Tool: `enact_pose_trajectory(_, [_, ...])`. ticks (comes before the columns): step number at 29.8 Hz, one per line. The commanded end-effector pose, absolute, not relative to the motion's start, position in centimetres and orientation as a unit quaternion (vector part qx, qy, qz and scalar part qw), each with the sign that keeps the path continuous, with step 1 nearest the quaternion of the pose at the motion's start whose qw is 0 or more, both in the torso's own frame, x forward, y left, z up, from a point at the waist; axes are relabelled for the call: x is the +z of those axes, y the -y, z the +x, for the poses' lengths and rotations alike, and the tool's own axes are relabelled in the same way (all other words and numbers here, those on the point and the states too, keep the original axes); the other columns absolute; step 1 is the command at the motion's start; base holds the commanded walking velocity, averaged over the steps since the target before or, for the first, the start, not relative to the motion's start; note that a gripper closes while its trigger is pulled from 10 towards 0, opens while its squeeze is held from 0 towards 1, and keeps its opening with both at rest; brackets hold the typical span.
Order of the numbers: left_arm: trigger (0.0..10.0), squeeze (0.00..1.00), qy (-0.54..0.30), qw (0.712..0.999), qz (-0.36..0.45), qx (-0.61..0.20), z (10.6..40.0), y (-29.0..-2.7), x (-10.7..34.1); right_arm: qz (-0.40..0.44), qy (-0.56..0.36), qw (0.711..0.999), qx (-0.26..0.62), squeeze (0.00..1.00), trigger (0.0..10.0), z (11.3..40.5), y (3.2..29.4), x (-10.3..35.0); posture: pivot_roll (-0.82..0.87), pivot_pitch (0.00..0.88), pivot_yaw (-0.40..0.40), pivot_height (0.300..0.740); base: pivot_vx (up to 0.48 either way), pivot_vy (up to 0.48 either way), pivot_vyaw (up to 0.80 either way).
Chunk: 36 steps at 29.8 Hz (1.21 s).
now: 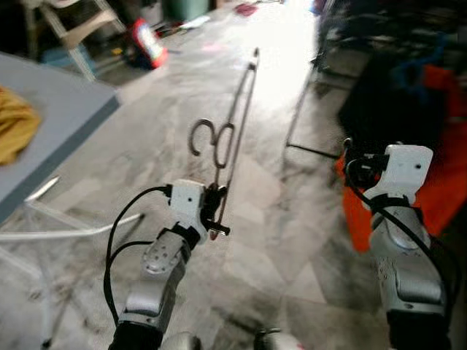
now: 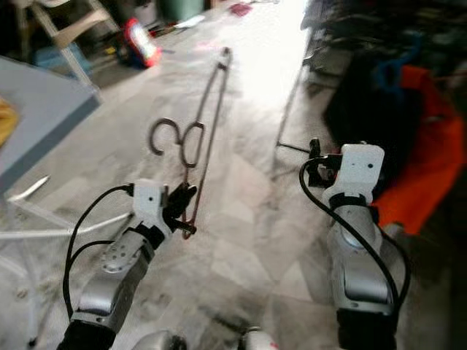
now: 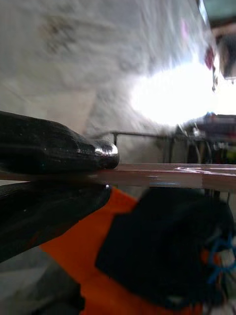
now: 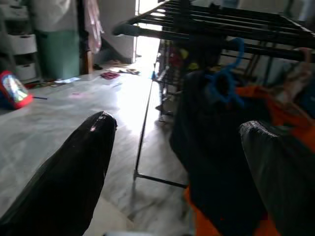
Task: Hang hanger
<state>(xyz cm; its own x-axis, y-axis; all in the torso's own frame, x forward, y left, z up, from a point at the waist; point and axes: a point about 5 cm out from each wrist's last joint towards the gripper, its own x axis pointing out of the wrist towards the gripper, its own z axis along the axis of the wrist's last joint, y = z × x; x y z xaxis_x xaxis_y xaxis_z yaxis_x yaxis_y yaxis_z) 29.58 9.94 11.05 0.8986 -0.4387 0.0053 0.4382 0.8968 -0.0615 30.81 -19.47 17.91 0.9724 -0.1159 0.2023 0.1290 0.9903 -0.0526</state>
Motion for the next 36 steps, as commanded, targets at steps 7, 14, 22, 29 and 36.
enact_pose_trajectory(7, [10.0, 0.0, -0.03, 0.974, -0.034, -0.222, 29.4, -10.1, 10.2, -0.037, 0.098, 0.993, -0.054, 0.0, 10.0, 30.8, 19.1, 17.9, -0.1, 0.169, 0.008, 0.74, 0.0, 0.0, -0.51])
enact_pose_trajectory(14, [10.0, 0.0, -0.029, 0.966, -0.025, -0.256, 29.4, -9.4, 10.4, -0.039, 0.098, 0.993, -0.051, 0.0, 10.0, 30.9, 19.0, 17.9, -0.1, 0.165, 0.006, 0.74, 0.0, 0.0, 0.0])
enact_pose_trajectory(22, [10.0, 0.0, -0.036, 0.968, -0.01, -0.247, 30.2, -10.1, 10.4, -0.04, 0.098, 0.993, -0.05, 0.0, 10.0, 30.9, 18.9, 17.9, -0.09, 0.163, 0.006, 0.74, 0.0, 0.0, 0.0])
enact_pose_trajectory(29, [10.0, 0.0, -0.034, 0.971, 0.0, -0.238, 30.6, -10.8, 10.5, -0.038, 0.094, 0.994, -0.051, 0.0, 10.0, 30.8, 18.8, 17.6, -0.09, 0.167, 0.014, 0.74, 0.0, 0.0, 0.0])
enact_pose_trajectory(36, [10.0, 0.0, -0.026, 0.949, 0.053, -0.309, 30.4, -10.5, 10.6, -0.087, 0.072, 0.994, 0.009, 0.0, 10.0, 30.7, 18.5, 17.1, -0.09, 0.182, 0.02, 0.74, 0.0, 0.0, 0.0])
